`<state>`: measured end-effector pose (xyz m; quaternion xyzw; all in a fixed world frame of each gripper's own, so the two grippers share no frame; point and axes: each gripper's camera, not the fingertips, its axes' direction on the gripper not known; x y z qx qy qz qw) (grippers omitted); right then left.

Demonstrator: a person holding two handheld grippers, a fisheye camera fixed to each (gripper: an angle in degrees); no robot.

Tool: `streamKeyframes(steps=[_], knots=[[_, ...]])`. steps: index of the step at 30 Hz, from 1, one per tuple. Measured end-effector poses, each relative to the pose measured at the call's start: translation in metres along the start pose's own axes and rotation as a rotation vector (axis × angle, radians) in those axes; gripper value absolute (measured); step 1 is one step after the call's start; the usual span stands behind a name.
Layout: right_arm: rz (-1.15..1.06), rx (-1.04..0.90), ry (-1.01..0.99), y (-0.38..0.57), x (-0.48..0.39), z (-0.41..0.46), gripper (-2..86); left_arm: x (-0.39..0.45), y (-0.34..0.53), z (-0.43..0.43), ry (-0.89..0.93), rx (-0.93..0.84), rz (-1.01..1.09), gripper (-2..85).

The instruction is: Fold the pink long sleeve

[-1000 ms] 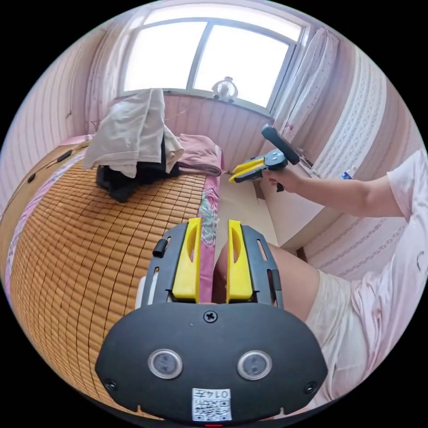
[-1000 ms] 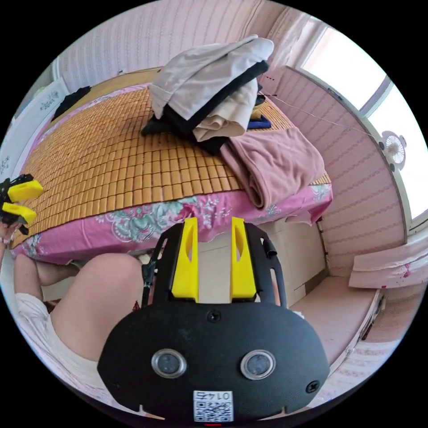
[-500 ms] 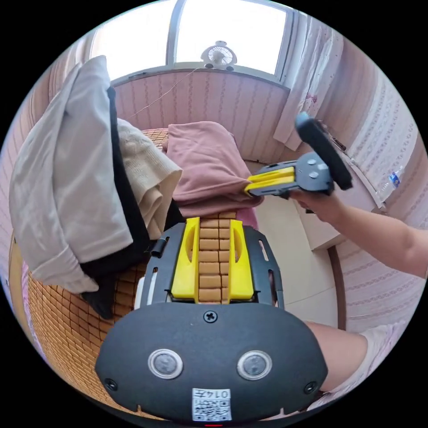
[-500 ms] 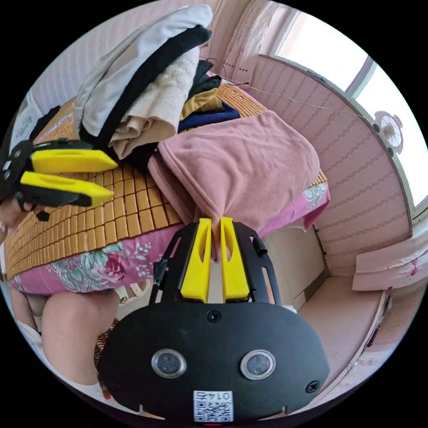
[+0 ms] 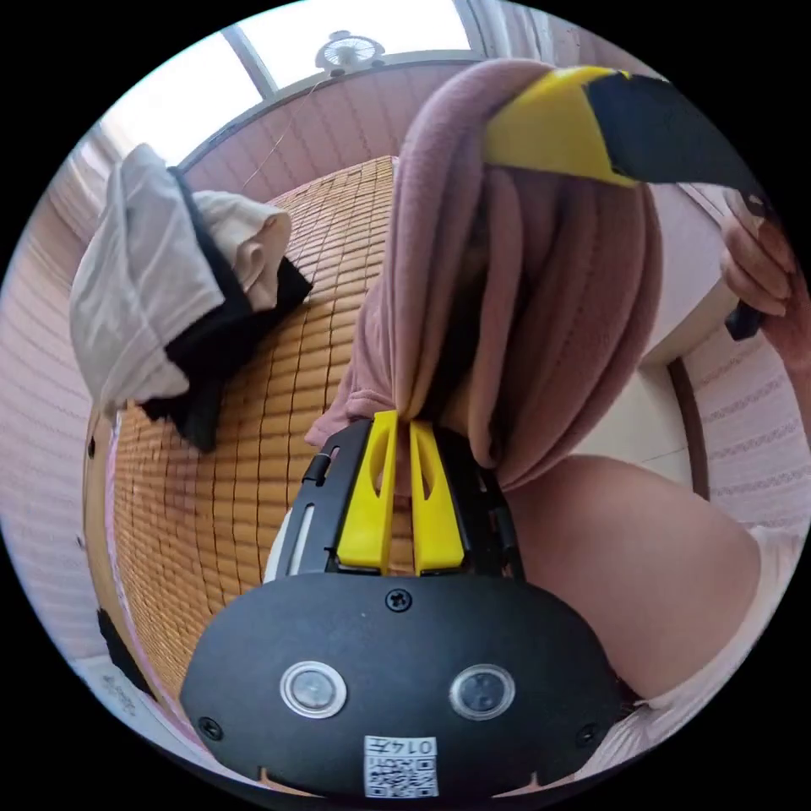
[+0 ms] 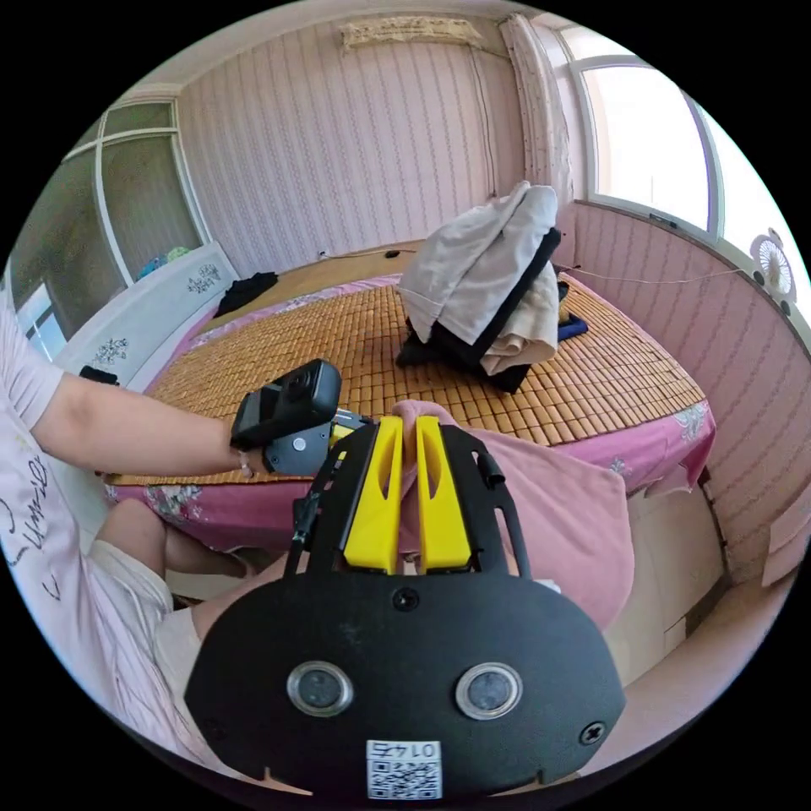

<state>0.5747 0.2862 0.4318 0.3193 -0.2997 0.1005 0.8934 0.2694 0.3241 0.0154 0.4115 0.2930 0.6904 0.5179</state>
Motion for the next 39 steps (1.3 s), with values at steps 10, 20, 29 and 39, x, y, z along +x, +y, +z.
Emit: streamKeyframes(steps=[10, 20, 29, 39], knots=[[-0.304, 0.313, -0.43, -0.13, -0.167, -0.052, 1.5, -0.132, 0.264, -0.279, -0.05, 0.496, -0.826, -1.0], [-0.201, 0.325, -0.577, -0.154, -0.206, -0.033, 1.9, -0.123, 0.385, -0.494, -0.239, 0.869, -0.652, -0.9], [-0.04, -0.512, -0.414, 0.004, -0.22, 0.18, 4.0, -0.085, 0.582, -0.31, 0.287, 0.45, -1.234, -0.9], [-0.659, -0.511, -0.32, -0.024, -0.397, 0.259, 8.7, -0.11, 0.672, -0.331, -0.105, 0.272, -1.438, 4.5]])
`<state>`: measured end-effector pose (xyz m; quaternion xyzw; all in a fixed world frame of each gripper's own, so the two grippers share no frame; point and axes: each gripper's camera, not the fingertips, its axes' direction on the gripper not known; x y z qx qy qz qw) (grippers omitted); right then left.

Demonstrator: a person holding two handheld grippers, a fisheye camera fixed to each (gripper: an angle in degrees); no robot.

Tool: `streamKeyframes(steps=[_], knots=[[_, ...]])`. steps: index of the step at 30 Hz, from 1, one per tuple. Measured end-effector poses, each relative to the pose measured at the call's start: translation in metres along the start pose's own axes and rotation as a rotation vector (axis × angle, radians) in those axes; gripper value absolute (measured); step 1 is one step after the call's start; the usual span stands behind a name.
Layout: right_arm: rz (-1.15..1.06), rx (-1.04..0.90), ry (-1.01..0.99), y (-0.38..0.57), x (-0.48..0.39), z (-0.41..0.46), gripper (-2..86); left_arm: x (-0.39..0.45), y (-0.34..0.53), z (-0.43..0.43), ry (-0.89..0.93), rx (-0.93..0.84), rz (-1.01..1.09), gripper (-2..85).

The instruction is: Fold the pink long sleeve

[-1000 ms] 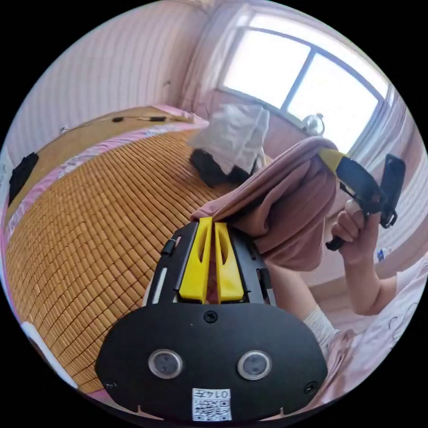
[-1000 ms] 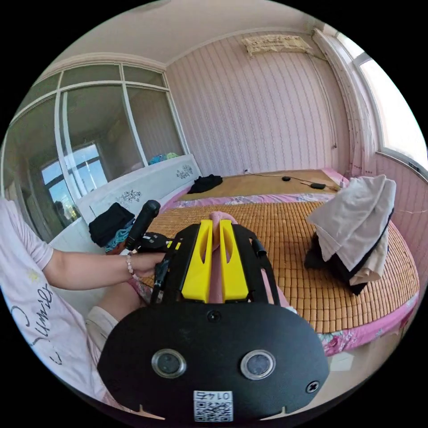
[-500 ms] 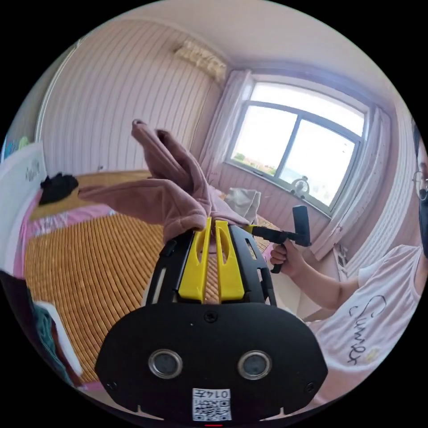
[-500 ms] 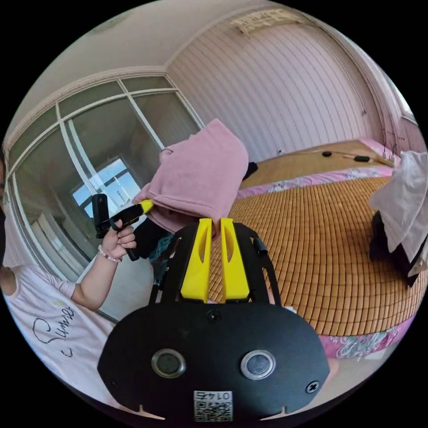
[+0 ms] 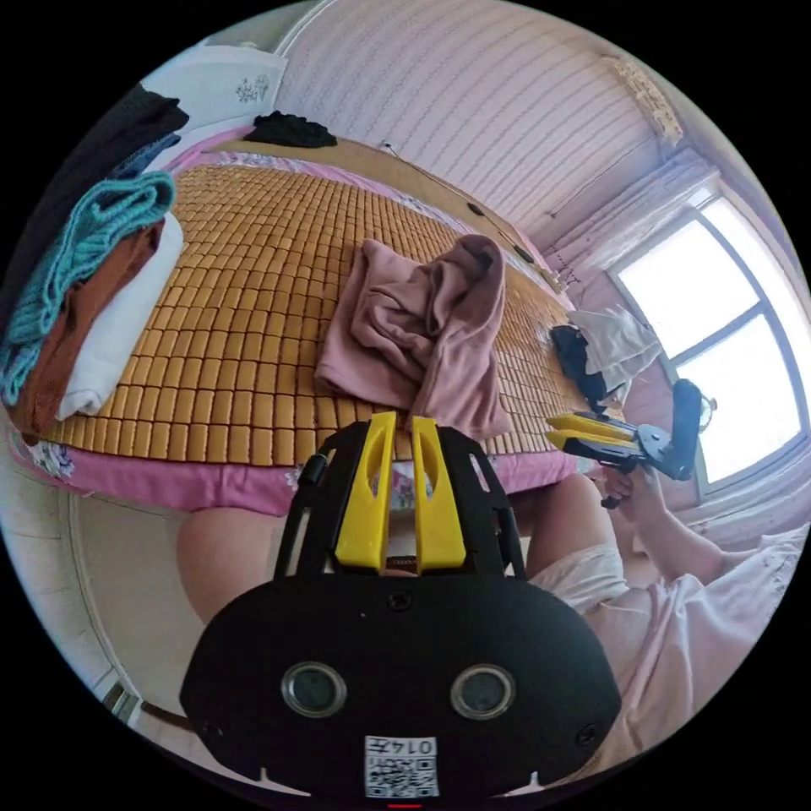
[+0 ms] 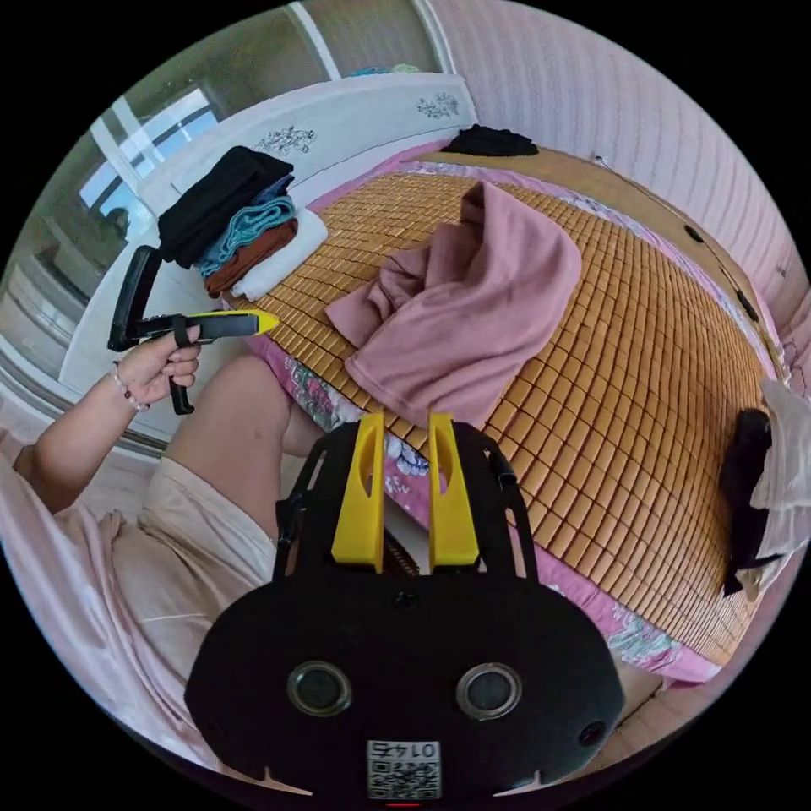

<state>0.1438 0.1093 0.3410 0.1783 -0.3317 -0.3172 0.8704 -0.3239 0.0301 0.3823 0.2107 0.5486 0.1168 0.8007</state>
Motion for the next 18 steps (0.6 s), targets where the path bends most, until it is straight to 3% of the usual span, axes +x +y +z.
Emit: streamKeyframes(steps=[4, 8, 9, 14, 18], knots=[[-0.087, -0.181, 0.042, -0.067, -0.02, 0.072, 13.5, -0.019, -0.038, 0.021, -0.101, -0.03, 0.0, 7.3], [-0.117, -0.333, 0.114, -0.089, -0.011, 0.123, 11.1, -0.031, -0.059, 0.054, -0.139, -0.184, -0.046, 7.7], [-0.11, -0.319, 0.102, -0.092, -0.004, 0.122, 9.2, -0.033, -0.061, 0.067, -0.158, -0.264, -0.042, 7.1], [0.052, -0.148, -0.038, -0.079, 0.049, 0.076, 1.7, -0.044, -0.065, 0.056, -0.128, -0.235, -0.014, 2.1], [0.327, 0.108, -0.086, -0.017, 0.134, -0.012, 1.2, -0.037, -0.054, 0.009, -0.102, -0.062, 0.052, -0.7]])
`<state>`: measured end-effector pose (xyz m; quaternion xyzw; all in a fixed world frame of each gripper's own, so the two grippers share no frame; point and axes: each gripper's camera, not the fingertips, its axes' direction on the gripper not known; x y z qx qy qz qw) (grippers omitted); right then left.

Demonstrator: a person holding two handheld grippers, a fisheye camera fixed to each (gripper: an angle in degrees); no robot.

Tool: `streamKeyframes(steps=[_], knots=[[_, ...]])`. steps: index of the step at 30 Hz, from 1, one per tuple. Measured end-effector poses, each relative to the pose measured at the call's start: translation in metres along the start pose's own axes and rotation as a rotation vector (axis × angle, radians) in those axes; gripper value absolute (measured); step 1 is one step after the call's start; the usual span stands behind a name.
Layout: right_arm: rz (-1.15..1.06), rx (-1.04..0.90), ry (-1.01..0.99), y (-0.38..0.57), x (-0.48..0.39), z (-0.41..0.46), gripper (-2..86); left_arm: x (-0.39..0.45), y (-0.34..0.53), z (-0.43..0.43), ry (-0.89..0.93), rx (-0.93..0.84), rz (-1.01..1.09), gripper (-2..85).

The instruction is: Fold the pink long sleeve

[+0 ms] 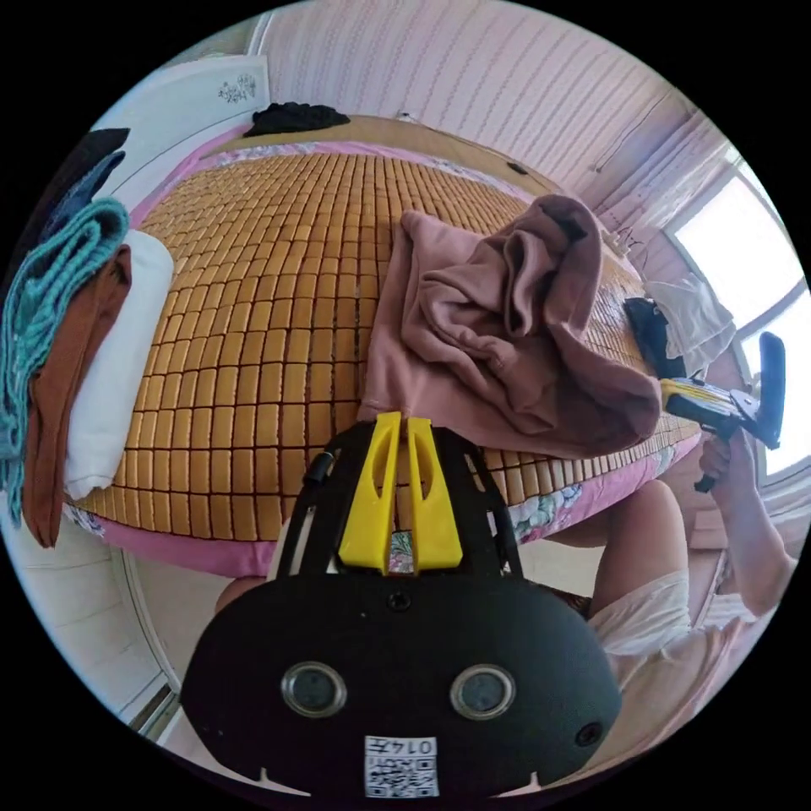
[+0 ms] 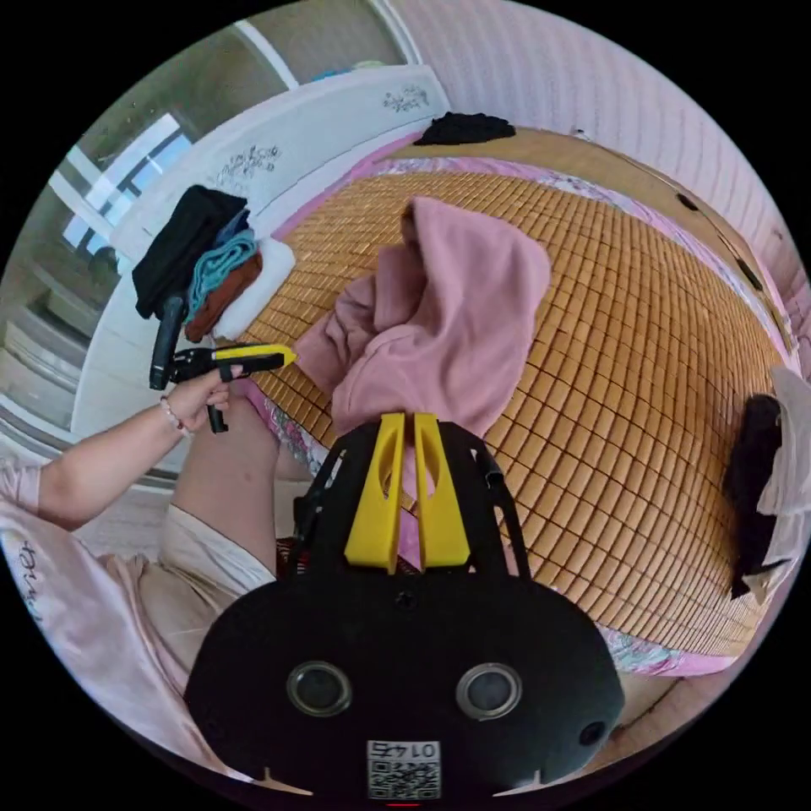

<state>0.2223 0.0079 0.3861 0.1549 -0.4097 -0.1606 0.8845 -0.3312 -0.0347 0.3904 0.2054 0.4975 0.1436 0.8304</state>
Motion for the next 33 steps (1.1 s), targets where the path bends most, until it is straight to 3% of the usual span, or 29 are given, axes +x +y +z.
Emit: streamKeyframes(steps=[4, 9, 12, 16, 19, 22, 27, 33], knots=[[0.205, 0.106, -0.03, 0.058, 0.074, -0.056, 1.2, 0.02, 0.032, -0.055, 0.106, 0.097, 0.121, -0.9], [0.369, -0.15, 0.093, 0.102, 0.1, -0.009, 2.0, 0.031, 0.066, -0.052, 0.163, -0.051, 0.091, -0.7], [0.311, -0.125, 0.222, 0.101, 0.077, -0.004, 3.3, 0.042, 0.071, -0.067, 0.07, -0.007, 0.142, 0.0], [0.118, -0.025, 0.048, 0.072, 0.022, 0.013, 7.1, 0.056, 0.066, -0.072, 0.032, 0.042, 0.199, 4.7], [-0.004, -0.064, -0.017, 0.041, -0.013, 0.045, 12.0, 0.064, 0.052, -0.048, 0.041, -0.01, 0.201, 6.7], [0.003, -0.047, -0.073, 0.008, -0.03, 0.064, 17.3, 0.076, 0.033, -0.025, 0.079, -0.06, 0.204, 8.4], [0.12, -0.014, 0.005, -0.027, -0.013, 0.085, 11.8, 0.099, 0.017, 0.03, -0.03, -0.253, 0.289, 8.7], [0.041, 0.029, -0.016, -0.035, 0.004, 0.047, 3.2, 0.105, 0.015, 0.025, 0.015, -0.203, 0.305, 1.5]])
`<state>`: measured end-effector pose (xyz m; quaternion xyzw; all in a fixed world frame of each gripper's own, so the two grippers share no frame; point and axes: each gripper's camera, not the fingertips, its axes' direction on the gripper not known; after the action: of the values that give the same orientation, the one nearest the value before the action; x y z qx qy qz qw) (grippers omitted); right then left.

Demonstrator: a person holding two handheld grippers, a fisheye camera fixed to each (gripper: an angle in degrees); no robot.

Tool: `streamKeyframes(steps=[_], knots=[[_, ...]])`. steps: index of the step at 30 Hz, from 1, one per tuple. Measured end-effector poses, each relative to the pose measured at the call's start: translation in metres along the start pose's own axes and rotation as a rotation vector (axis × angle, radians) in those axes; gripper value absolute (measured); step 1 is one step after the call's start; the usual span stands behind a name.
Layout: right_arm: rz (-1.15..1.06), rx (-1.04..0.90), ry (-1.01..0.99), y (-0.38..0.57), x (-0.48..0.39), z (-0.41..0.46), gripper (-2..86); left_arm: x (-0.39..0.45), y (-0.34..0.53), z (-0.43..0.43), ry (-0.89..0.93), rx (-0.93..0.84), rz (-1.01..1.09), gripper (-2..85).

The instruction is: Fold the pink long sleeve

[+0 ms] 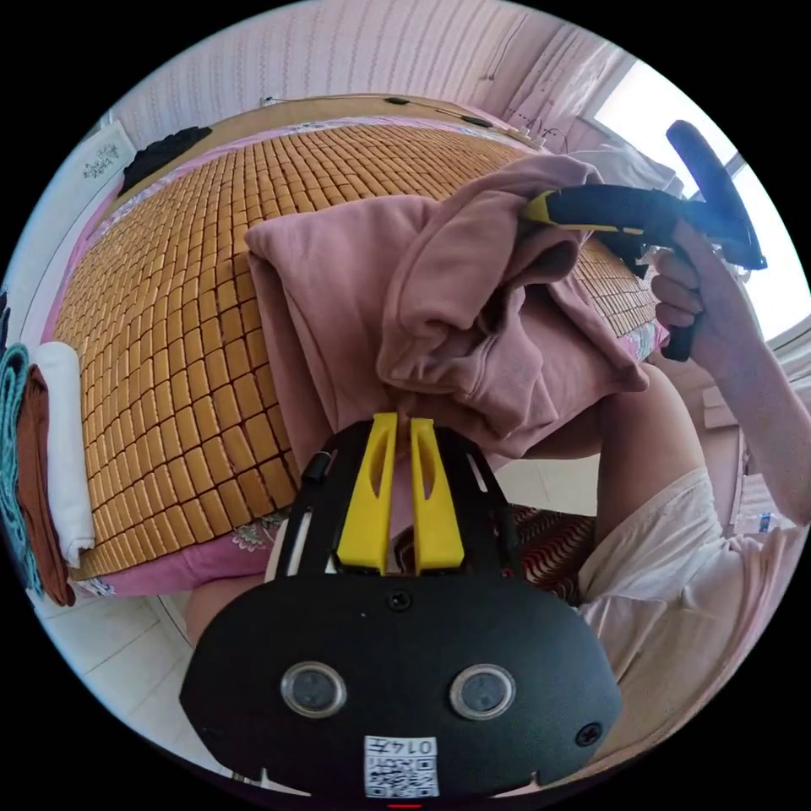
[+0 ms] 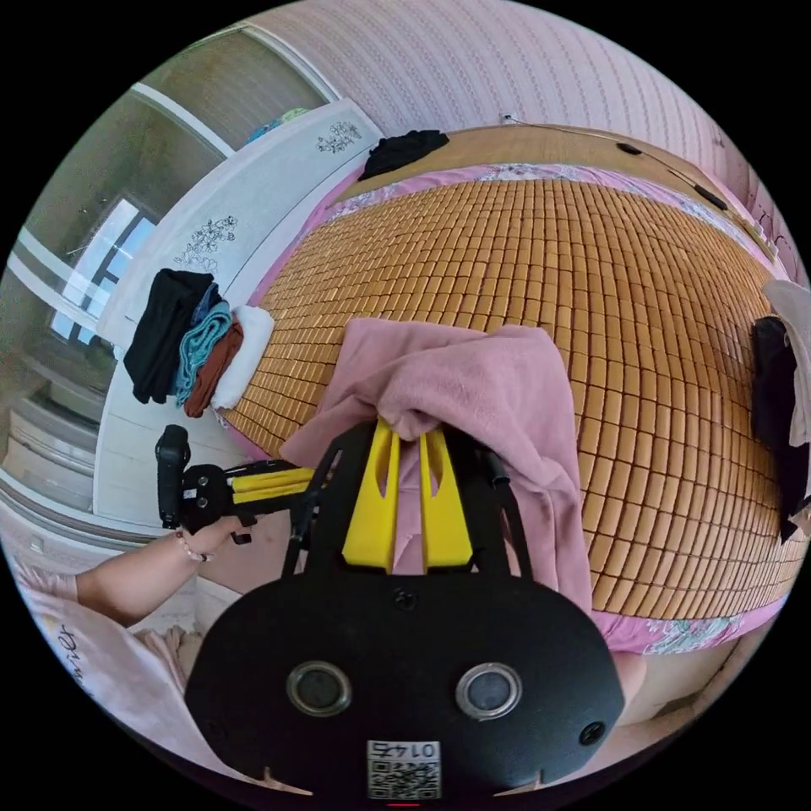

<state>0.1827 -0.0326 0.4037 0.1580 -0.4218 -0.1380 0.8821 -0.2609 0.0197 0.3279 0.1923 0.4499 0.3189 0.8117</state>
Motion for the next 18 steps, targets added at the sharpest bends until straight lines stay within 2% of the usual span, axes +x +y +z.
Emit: streamKeyframes(steps=[3, 6, 8, 10, 13, 15, 18], knots=[[-0.016, 0.082, 0.07, 0.003, 0.018, -0.044, 2.2, 0.005, -0.011, -0.043, 0.083, 0.12, 0.045, 0.7], [0.078, 0.139, 0.074, -0.002, 0.058, -0.073, 1.8, 0.007, -0.048, -0.094, 0.091, 0.277, 0.12, 1.1], [0.121, 0.158, 0.119, -0.007, 0.079, -0.083, 1.8, 0.001, -0.076, -0.122, -0.031, 0.437, 0.058, 2.1], [0.191, 0.189, 0.264, -0.005, 0.097, -0.095, 2.3, -0.009, -0.101, -0.14, -0.21, 0.624, -0.06, 2.9], [0.207, 0.226, 0.261, 0.013, 0.103, -0.107, 4.0, -0.016, -0.118, -0.14, -0.191, 0.621, -0.134, 4.6], [0.146, 0.211, 0.265, 0.027, 0.093, -0.103, 5.7, -0.008, -0.114, -0.129, -0.166, 0.593, -0.09, 4.8], [0.083, 0.145, 0.238, 0.046, 0.073, -0.081, 9.8, 0.013, -0.104, -0.083, -0.14, 0.446, 0.01, 4.3]])
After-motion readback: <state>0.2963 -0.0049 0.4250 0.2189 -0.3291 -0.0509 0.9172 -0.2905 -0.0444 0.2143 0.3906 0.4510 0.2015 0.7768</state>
